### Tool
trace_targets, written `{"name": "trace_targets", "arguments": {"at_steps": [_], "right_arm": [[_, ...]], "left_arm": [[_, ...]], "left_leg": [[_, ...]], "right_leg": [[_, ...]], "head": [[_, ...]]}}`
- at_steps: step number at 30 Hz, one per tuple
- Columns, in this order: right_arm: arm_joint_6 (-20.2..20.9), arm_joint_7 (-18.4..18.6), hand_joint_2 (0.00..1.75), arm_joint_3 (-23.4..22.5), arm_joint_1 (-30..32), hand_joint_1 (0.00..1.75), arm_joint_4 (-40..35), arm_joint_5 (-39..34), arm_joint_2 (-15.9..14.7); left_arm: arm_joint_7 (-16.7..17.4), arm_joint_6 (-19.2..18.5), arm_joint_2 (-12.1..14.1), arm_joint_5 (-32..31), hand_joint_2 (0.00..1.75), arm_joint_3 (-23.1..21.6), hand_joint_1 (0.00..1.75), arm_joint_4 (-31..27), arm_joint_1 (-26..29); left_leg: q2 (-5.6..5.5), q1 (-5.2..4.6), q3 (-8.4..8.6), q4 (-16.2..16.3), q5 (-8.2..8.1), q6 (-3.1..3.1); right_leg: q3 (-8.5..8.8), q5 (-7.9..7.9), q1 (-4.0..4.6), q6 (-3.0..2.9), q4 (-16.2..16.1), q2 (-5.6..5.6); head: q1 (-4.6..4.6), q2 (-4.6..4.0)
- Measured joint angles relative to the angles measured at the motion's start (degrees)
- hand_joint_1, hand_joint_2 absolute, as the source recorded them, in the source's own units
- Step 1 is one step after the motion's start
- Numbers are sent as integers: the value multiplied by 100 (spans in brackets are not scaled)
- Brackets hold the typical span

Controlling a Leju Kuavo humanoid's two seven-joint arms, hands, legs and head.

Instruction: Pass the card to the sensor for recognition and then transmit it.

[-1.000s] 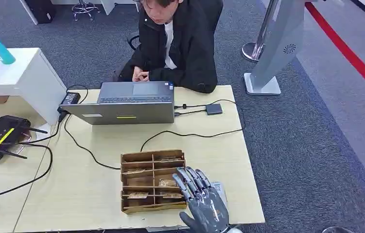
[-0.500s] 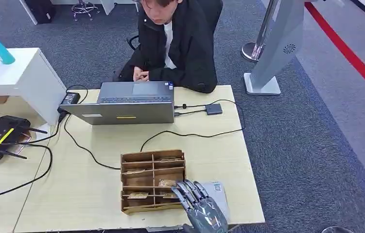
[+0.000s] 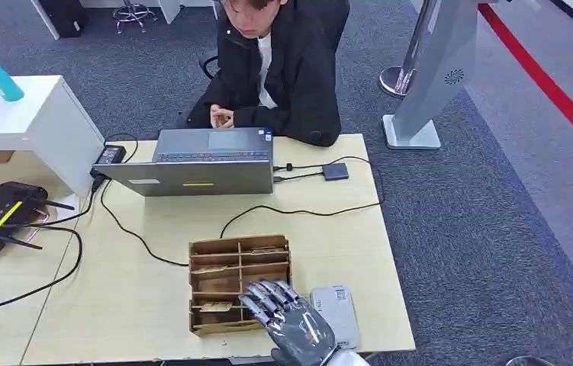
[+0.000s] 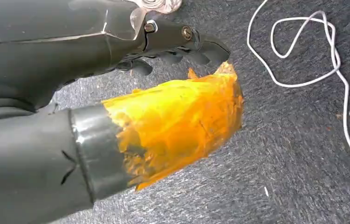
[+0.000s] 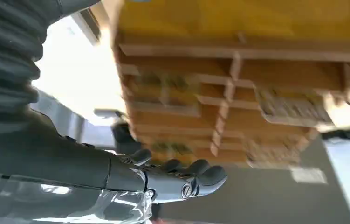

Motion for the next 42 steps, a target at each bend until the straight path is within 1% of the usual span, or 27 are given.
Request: {"name": "trace_targets", "arguments": {"at_steps": [2,3,4,5,6,12,17,20,22,23,24,26,28,29,30,31,33,34,37,38,41,42], "right_arm": [[9,-87,175,-131,-13,9,-24,61,124],[6,-109,175,-188,-13,16,-26,76,187],[4,-120,175,-233,-16,26,-28,89,222],[2,-133,175,-264,-15,26,-28,92,264],[-5,-142,175,-299,-14,31,-26,107,299],[-5,-157,175,-406,-14,31,-22,124,422],[-5,-159,175,-454,-14,31,-6,124,463],[-5,-161,175,-461,-14,51,0,124,470],[-5,-159,175,-463,-14,68,0,124,472],[-5,-161,175,-463,-14,73,0,124,472],[-5,-161,175,-463,-14,72,0,124,472],[-5,-161,175,-465,-14,77,5,124,474],[-5,-161,175,-470,-14,96,7,124,474],[-5,-161,175,-476,-14,110,11,124,474],[-5,-161,175,-480,-14,129,11,124,474],[-5,-161,175,-487,-15,127,11,124,474],[-5,-164,175,-491,-14,133,13,124,474],[-5,-164,175,-494,-14,131,15,124,474],[-5,-166,175,-500,-15,133,39,124,476],[-7,-166,175,-502,-14,129,50,124,476],[-7,-170,175,-507,-14,129,64,127,480],[-7,-170,175,-509,-14,124,70,127,483]], "left_arm": [[4,-20,2,0,0,0,0,0,1],[7,-22,2,0,0,0,0,0,0],[5,-24,2,0,0,0,0,0,-5],[7,-26,2,0,0,0,0,0,-14],[11,-28,2,0,0,0,0,0,-21],[13,-31,2,0,0,-2,0,0,-28],[13,-31,2,0,0,-2,0,0,-30],[13,-31,2,0,0,-2,0,0,-30],[13,-31,2,0,0,-2,0,0,-30],[13,-31,2,0,0,-2,0,0,-30],[13,-31,2,0,0,-2,0,0,-30],[13,-31,2,0,0,-2,0,0,-30],[13,-31,2,0,0,-2,0,0,-31],[13,-31,2,0,0,-2,0,0,-31],[13,-31,2,0,0,-2,0,0,-32],[13,-31,2,0,0,-2,0,0,-32],[13,-31,2,0,0,-2,0,0,-32],[13,-31,2,0,0,-2,0,0,-33],[13,-33,2,0,0,-2,0,0,-33],[13,-31,2,0,0,-2,0,0,-33],[13,-33,2,0,0,-2,0,0,-33],[11,-33,2,0,0,-2,0,0,-33]], "left_leg": [[1,1,0,0,0,0],[2,1,-1,0,0,0],[2,1,-1,0,0,0],[2,1,-1,0,0,0],[1,0,-2,0,0,0],[1,-1,-2,0,-1,0],[2,0,-2,0,-1,0],[2,0,-2,0,0,0],[2,0,-1,0,0,0],[2,0,-2,0,0,0],[2,0,-2,0,0,0],[2,0,-2,0,0,0],[2,0,-2,0,0,0],[2,0,-2,0,0,0],[2,0,-2,0,0,0],[2,0,-2,0,-1,0],[2,0,-2,0,-1,0],[2,0,-2,0,-1,0],[2,0,-2,0,0,0],[2,0,-2,0,0,0],[2,0,-1,0,0,0],[2,0,-1,0,0,0]], "right_leg": [[1,0,0,0,1,1],[1,0,0,0,1,3],[1,0,0,0,1,3],[1,0,0,0,1,3],[1,0,-1,0,0,3],[1,0,-1,0,-1,3],[0,0,-1,0,-1,3],[0,0,0,0,0,3],[0,0,0,0,0,3],[0,0,0,0,0,3],[0,0,-1,0,0,3],[0,0,-1,0,0,3],[0,0,-1,0,-1,3],[0,0,-1,0,-1,3],[0,0,-1,0,-1,3],[0,0,-1,0,-1,3],[0,0,-1,0,-1,3],[0,0,-1,0,-1,3],[0,0,-1,0,-1,3],[0,0,-1,0,-1,3],[0,0,-1,0,0,3],[0,0,-1,0,0,3]], "head": [[2,0],[2,0],[0,0],[2,0],[2,0],[2,0],[0,0],[2,0],[0,0],[2,0],[2,0],[2,0],[2,0],[2,0],[0,0],[2,0],[0,0],[2,0],[0,0],[0,0],[0,0],[0,0]]}}
